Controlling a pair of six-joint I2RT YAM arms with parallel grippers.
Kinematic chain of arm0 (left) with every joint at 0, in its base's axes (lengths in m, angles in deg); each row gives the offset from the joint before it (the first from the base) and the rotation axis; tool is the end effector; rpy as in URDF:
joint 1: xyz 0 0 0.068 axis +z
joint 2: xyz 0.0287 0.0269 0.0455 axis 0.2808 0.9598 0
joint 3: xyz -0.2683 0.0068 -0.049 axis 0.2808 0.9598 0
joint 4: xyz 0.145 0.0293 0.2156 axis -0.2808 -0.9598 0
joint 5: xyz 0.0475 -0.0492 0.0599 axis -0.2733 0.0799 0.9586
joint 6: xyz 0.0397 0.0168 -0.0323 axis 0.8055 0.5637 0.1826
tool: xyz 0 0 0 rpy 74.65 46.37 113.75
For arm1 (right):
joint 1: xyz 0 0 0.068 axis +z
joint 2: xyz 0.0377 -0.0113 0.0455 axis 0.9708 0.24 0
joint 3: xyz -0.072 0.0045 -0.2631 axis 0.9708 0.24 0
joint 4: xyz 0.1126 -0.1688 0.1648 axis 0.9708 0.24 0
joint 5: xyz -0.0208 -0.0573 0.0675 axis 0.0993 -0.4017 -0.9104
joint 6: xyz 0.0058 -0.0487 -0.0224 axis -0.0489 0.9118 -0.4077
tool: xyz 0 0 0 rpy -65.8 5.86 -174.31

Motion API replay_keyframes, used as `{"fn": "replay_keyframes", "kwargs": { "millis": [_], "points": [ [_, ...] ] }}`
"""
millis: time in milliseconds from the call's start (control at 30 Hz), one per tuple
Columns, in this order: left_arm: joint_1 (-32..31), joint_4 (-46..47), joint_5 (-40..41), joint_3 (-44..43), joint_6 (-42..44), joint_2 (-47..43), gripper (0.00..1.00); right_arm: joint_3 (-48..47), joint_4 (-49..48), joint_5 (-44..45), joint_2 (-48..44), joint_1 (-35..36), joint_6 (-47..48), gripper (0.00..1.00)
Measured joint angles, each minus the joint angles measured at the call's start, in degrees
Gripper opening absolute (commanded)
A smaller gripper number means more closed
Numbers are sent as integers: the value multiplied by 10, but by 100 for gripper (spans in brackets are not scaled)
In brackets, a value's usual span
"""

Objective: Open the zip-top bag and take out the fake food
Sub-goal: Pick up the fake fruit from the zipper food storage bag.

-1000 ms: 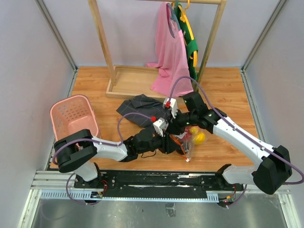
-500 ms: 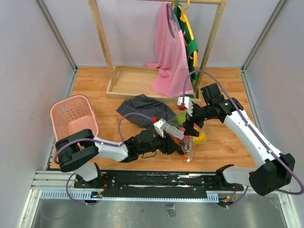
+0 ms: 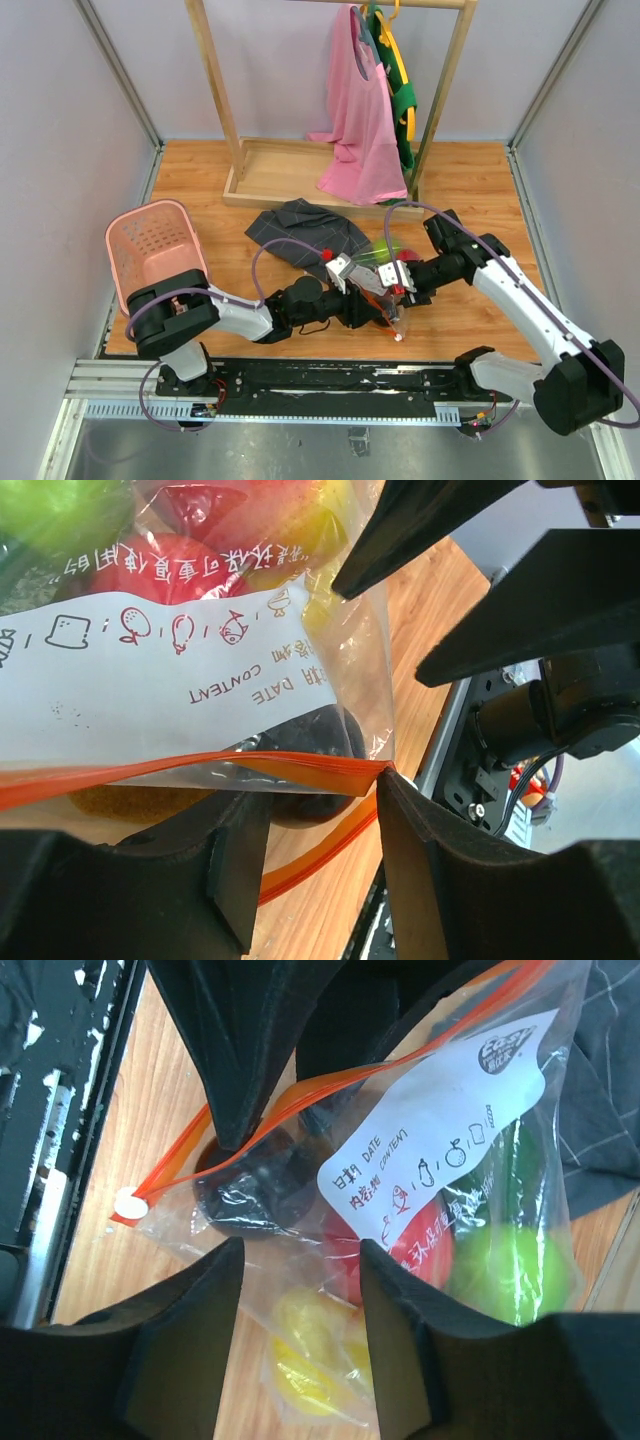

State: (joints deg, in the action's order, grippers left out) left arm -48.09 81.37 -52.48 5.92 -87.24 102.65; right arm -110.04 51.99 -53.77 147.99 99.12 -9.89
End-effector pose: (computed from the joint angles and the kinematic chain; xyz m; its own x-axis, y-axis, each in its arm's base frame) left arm 0.1280 -0.2705 0.1643 -0.5521 -0.0664 -0.8311 0.7385 0.4237 -0.5245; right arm 0.1672 0.0977 0.2700 0.3626 -0.6122 -0.7027 -0.9319 -0.2348 -0.2764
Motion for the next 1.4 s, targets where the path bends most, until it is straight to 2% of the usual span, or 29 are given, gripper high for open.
{"fn": "replay_keyframes", "kwargs": {
  "millis": [200,433,733,900,1400],
  "points": [
    [0,19,-13,1,23,17,52,8,-11,5,50,3,32,28],
    [0,36,-18,1,38,40,54,15,-17,21,92,11,35,21],
    [0,54,-17,1,48,73,60,16,-20,37,148,15,22,19],
    [0,62,-11,1,49,78,66,16,-20,36,163,17,14,18],
    [-12,95,47,1,72,118,74,-5,-20,20,220,19,-37,12]
  ]
}}
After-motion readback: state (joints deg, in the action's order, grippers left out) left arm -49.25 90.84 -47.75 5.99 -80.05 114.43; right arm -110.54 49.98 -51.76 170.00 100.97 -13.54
